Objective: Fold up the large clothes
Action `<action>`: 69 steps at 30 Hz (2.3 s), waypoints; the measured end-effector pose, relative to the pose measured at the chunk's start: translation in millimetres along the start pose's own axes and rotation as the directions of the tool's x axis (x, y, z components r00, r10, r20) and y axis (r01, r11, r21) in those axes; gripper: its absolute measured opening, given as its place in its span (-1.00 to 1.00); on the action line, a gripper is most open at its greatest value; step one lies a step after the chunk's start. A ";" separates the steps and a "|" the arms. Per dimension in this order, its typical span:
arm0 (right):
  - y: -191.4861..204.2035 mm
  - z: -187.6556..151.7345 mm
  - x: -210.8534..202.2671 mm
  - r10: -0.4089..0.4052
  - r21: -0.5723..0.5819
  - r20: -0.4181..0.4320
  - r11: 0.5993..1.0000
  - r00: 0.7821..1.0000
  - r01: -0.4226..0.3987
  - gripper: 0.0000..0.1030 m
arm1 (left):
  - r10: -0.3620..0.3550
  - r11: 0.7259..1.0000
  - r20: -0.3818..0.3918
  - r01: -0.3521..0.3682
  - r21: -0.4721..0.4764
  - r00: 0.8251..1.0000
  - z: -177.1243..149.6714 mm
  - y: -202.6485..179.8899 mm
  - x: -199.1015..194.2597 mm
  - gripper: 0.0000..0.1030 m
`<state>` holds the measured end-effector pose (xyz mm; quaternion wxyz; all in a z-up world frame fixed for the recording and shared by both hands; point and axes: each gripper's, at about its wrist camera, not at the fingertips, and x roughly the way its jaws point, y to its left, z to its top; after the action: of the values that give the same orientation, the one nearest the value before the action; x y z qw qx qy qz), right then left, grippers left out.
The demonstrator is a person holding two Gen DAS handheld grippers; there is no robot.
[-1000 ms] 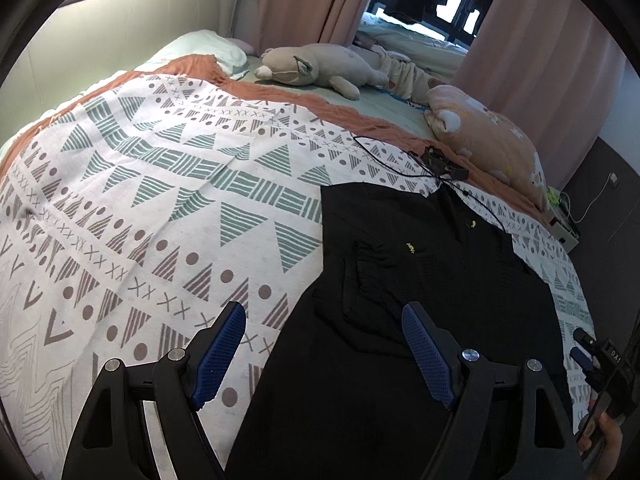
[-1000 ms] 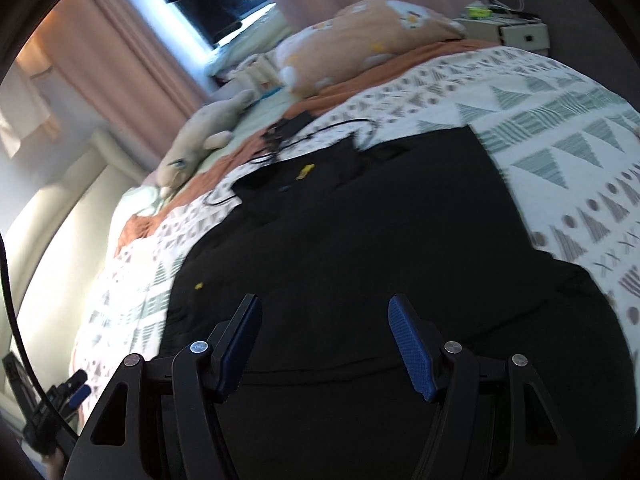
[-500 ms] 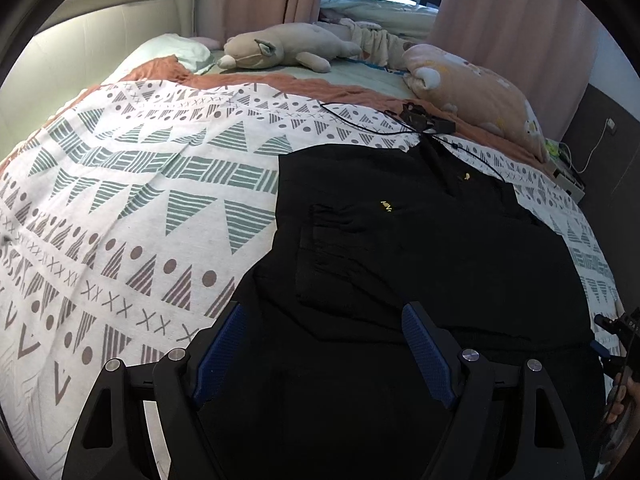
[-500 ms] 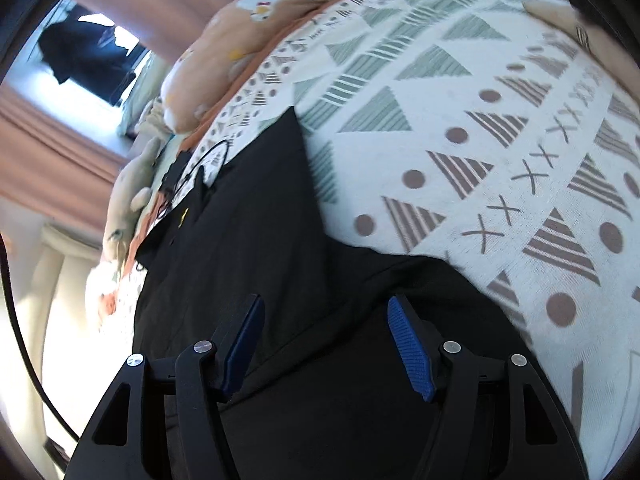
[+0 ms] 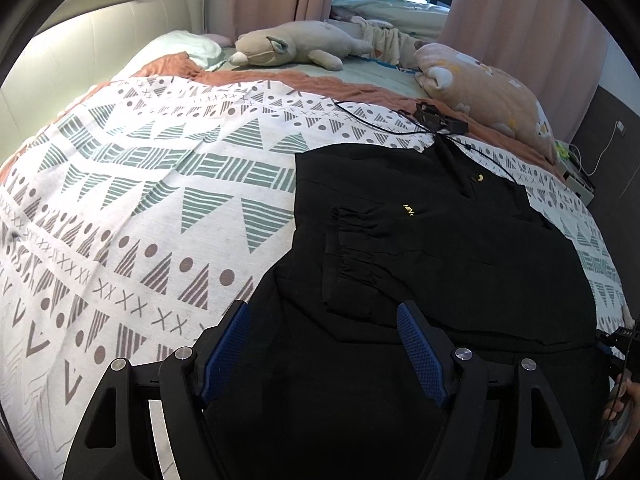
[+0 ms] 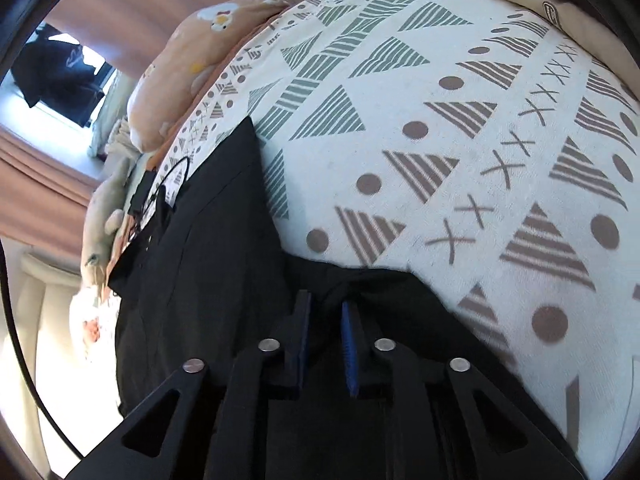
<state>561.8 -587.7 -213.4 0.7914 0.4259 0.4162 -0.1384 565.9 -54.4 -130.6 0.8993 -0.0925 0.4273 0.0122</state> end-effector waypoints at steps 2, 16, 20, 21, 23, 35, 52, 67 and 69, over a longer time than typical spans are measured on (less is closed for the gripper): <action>1.5 -3.9 -5.7 0.026 0.004 -0.011 1.000 1.000 -0.026 -0.19 | -0.005 1.000 -0.001 0.005 -0.009 1.000 0.8 3.1 -5.6 0.49; 34.1 -44.2 -67.3 0.037 -0.176 -0.005 0.984 0.999 -0.037 0.82 | 0.024 0.999 0.051 -0.026 0.029 0.998 -14.8 27.4 -68.7 0.79; 25.0 -61.9 -82.4 0.030 -0.195 -0.008 0.980 1.000 -0.031 0.85 | 0.040 0.999 0.075 -0.041 0.003 0.996 -28.8 48.2 -84.8 0.83; 23.2 -66.4 -87.3 0.034 -0.205 -0.004 0.978 0.999 -0.035 0.86 | 0.040 0.999 0.080 -0.039 -0.012 0.996 -32.2 54.0 -89.6 0.83; 21.0 -74.2 -95.1 0.024 -0.225 -0.003 0.974 1.000 -0.024 0.90 | 0.039 0.999 0.097 -0.035 -0.036 0.995 -39.8 63.4 -102.1 0.83; -21.1 -114.7 -147.5 0.009 -0.254 0.009 0.967 1.000 -0.007 0.93 | 0.026 0.997 0.094 -0.019 -0.080 0.995 -100.2 96.8 -139.7 0.88; -97.6 -167.8 -220.3 0.142 -0.044 0.055 0.989 0.988 -0.139 0.93 | 0.038 0.972 0.150 -0.002 -0.236 0.988 -182.7 99.5 -206.6 0.88; -162.2 -225.8 -263.3 0.264 -0.002 0.040 0.964 0.964 -0.265 0.93 | -0.087 0.953 0.118 0.117 -0.278 0.989 -247.9 103.5 -224.6 0.88; -172.6 -228.3 -267.5 0.251 -0.007 0.042 0.968 0.967 -0.251 0.93 | -0.113 0.948 0.132 0.147 -0.282 0.985 -253.5 104.7 -231.4 0.88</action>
<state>174.8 -547.1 -168.5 0.8115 0.4715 0.3420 -0.0461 214.3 16.9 -125.1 0.8976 -0.2507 0.3620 0.0208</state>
